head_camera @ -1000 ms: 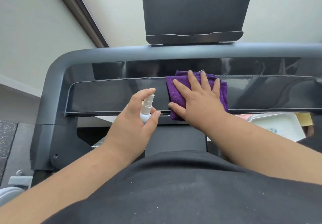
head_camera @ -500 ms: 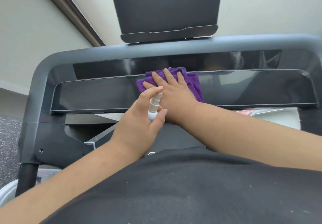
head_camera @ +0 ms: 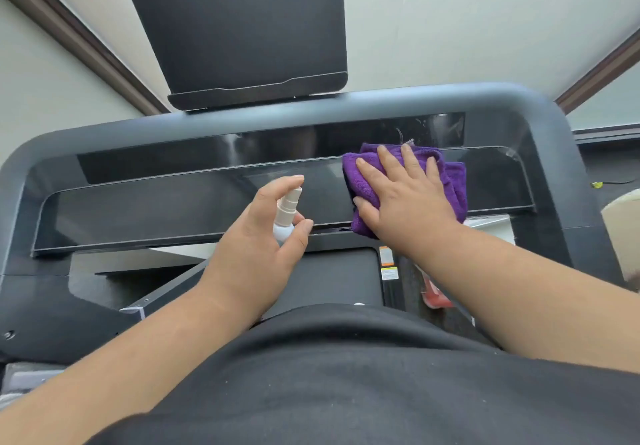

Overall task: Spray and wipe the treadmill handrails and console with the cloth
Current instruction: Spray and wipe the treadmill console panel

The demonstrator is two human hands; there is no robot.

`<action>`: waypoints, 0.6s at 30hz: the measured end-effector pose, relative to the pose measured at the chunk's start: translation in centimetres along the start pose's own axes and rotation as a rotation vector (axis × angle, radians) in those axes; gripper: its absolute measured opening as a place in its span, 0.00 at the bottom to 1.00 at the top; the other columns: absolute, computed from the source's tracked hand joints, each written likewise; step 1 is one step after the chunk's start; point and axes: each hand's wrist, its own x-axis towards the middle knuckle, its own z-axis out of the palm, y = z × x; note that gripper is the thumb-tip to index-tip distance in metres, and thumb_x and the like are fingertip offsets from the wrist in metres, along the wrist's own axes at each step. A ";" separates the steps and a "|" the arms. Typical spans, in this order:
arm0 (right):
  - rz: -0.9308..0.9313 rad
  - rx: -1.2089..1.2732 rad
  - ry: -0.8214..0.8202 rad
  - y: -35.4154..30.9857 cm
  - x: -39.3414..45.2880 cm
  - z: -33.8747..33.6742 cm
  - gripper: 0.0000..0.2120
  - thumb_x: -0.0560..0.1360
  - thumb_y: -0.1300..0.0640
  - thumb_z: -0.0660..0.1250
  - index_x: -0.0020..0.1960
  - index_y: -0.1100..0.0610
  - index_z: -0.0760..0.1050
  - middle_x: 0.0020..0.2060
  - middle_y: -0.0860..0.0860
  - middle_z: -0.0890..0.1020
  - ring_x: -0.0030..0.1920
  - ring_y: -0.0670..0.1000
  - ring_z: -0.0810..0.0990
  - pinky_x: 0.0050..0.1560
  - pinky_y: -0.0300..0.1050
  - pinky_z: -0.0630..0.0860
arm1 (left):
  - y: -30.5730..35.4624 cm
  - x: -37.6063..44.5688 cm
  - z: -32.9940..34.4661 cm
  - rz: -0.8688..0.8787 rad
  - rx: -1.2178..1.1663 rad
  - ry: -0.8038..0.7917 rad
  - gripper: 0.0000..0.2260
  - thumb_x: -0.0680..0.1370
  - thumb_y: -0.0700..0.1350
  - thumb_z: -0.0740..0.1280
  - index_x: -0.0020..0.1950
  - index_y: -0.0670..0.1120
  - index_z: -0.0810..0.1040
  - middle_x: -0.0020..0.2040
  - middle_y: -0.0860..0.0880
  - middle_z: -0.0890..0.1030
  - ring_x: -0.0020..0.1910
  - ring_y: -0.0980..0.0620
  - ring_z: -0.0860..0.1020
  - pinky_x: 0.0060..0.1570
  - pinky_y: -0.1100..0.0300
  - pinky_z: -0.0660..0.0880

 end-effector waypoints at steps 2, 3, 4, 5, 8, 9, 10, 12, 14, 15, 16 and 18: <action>-0.017 -0.006 -0.007 -1.7 0.5 -0.1 0.34 0.75 0.32 0.44 0.79 0.42 0.52 0.80 0.52 0.54 0.78 0.64 0.48 0.74 0.69 0.45 | 0.2 0.4 0.0 -0.001 0.012 0.031 0.24 0.78 0.50 0.66 0.67 0.72 0.61 0.47 0.60 0.78 0.40 0.54 0.79 0.44 0.55 0.75; -0.052 -0.007 -0.011 -2.9 0.8 -0.2 0.35 0.75 0.32 0.44 0.79 0.43 0.51 0.80 0.53 0.53 0.78 0.65 0.47 0.74 0.69 0.44 | 0.3 0.7 0.0 0.005 0.018 0.041 0.24 0.78 0.50 0.66 0.67 0.71 0.62 0.47 0.60 0.78 0.41 0.55 0.78 0.45 0.56 0.75; -0.101 -0.001 -0.020 -4.1 1.1 -0.2 0.35 0.75 0.32 0.43 0.80 0.43 0.50 0.80 0.53 0.51 0.78 0.65 0.46 0.74 0.70 0.44 | 0.4 1.0 0.1 0.016 0.021 0.047 0.24 0.78 0.50 0.66 0.67 0.70 0.62 0.47 0.61 0.78 0.42 0.56 0.78 0.46 0.57 0.74; -0.155 0.009 -0.037 -5.3 1.4 -0.3 0.36 0.75 0.32 0.40 0.80 0.44 0.49 0.81 0.54 0.50 0.78 0.65 0.44 0.73 0.70 0.43 | 0.7 1.3 0.3 0.029 0.020 0.047 0.24 0.78 0.50 0.67 0.67 0.70 0.62 0.49 0.61 0.78 0.43 0.58 0.77 0.47 0.59 0.74; -0.294 -0.009 -0.111 -7.3 2.0 -0.6 0.41 0.68 0.36 0.30 0.81 0.46 0.44 0.80 0.56 0.45 0.78 0.67 0.40 0.72 0.72 0.41 | 1.8 1.6 0.9 0.057 0.025 0.041 0.25 0.77 0.51 0.68 0.65 0.75 0.61 0.55 0.63 0.77 0.47 0.62 0.78 0.49 0.60 0.74; -0.322 -0.019 -0.123 -7.1 2.0 -0.7 0.42 0.68 0.37 0.30 0.81 0.46 0.43 0.80 0.56 0.44 0.78 0.67 0.39 0.73 0.72 0.41 | 2.1 1.7 1.2 0.063 0.032 0.035 0.26 0.77 0.51 0.68 0.64 0.76 0.61 0.56 0.65 0.77 0.48 0.62 0.78 0.49 0.61 0.74; -0.333 -0.013 -0.127 -6.5 1.8 -0.9 0.42 0.68 0.37 0.30 0.81 0.46 0.44 0.80 0.56 0.44 0.78 0.66 0.40 0.73 0.71 0.42 | 2.3 1.7 1.5 0.067 0.038 0.025 0.26 0.77 0.51 0.68 0.64 0.77 0.61 0.56 0.65 0.77 0.48 0.62 0.78 0.48 0.62 0.73; -0.309 0.021 -0.101 -4.6 1.3 -1.0 0.41 0.69 0.35 0.32 0.80 0.45 0.49 0.81 0.54 0.49 0.79 0.63 0.44 0.74 0.69 0.44 | 2.7 1.8 2.1 0.066 0.034 0.001 0.25 0.76 0.52 0.67 0.64 0.76 0.61 0.54 0.63 0.79 0.45 0.62 0.79 0.47 0.63 0.73; -0.253 0.038 -0.048 -2.3 0.5 -0.8 0.36 0.74 0.33 0.39 0.79 0.44 0.54 0.80 0.52 0.54 0.79 0.61 0.49 0.75 0.67 0.47 | 3.1 1.9 2.5 0.063 0.028 -0.029 0.24 0.76 0.52 0.67 0.65 0.75 0.62 0.52 0.61 0.79 0.42 0.61 0.78 0.46 0.62 0.73; -0.224 0.032 -0.028 -0.9 0.2 -0.6 0.34 0.76 0.32 0.44 0.79 0.43 0.54 0.80 0.52 0.55 0.79 0.61 0.50 0.75 0.67 0.48 | 3.3 1.9 2.8 0.066 0.028 -0.044 0.24 0.76 0.52 0.67 0.64 0.75 0.62 0.51 0.61 0.80 0.40 0.60 0.78 0.45 0.61 0.73; -0.192 0.027 -0.013 0.6 -0.2 -0.5 0.33 0.76 0.32 0.48 0.79 0.42 0.54 0.80 0.51 0.56 0.79 0.60 0.52 0.75 0.66 0.48 | 3.6 2.0 3.0 0.066 0.027 -0.059 0.24 0.76 0.52 0.67 0.64 0.76 0.61 0.49 0.60 0.79 0.39 0.58 0.78 0.44 0.60 0.73; -0.108 0.024 0.002 3.9 -0.9 -0.5 0.33 0.76 0.32 0.50 0.79 0.41 0.55 0.80 0.50 0.57 0.79 0.60 0.52 0.75 0.65 0.49 | 4.1 2.1 3.3 0.057 0.020 -0.094 0.24 0.76 0.52 0.66 0.64 0.75 0.62 0.48 0.59 0.79 0.35 0.55 0.77 0.42 0.58 0.73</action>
